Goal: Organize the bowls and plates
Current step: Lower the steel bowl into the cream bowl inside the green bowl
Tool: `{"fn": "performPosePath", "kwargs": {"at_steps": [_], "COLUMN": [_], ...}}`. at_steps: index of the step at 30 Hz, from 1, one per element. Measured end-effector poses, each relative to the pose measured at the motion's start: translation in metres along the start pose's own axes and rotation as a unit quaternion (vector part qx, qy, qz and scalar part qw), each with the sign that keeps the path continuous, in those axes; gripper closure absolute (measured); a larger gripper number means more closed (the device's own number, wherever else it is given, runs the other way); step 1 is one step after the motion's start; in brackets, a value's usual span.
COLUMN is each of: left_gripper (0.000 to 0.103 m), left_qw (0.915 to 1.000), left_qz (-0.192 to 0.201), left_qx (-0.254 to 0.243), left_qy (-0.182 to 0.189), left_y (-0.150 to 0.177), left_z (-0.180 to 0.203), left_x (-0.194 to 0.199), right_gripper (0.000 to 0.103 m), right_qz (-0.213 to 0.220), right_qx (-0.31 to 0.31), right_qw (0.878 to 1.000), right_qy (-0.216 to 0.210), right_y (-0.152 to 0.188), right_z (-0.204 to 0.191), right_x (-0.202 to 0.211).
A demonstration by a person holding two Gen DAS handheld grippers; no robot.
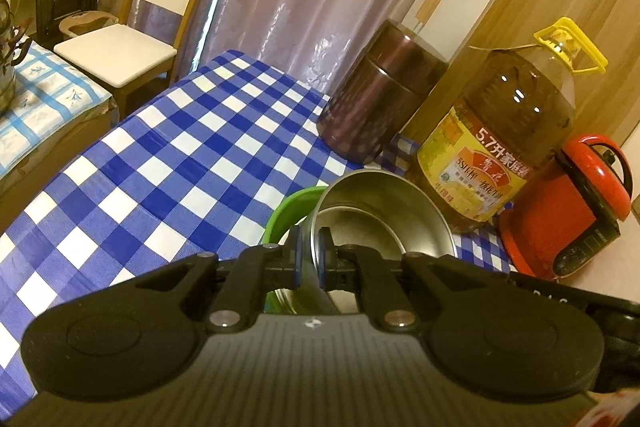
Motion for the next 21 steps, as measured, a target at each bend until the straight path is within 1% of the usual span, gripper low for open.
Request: {"fn": "performPosePath", "kwargs": {"at_steps": [21], "left_gripper": [0.097], "left_qw": [0.9997], "left_qz": [-0.015], "left_qx": [-0.007], "left_qy": [-0.015], "left_y": [0.0057], "left_z": [-0.0009], "left_x": [-0.0099], "right_gripper": [0.096], "right_qz": [-0.011], "right_qx": [0.005], "right_qw": [1.000], "right_qy": [0.002], "right_y": [0.0051], "right_z": [0.0032], "right_x": [-0.0098]}}
Point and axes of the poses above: each gripper's, at about its wrist camera, not at the fingertips, and x roughly against the way its jaws point, z to its right, y to its underside, the point moved 1 cm from there along -x, roughly the way its jaws point
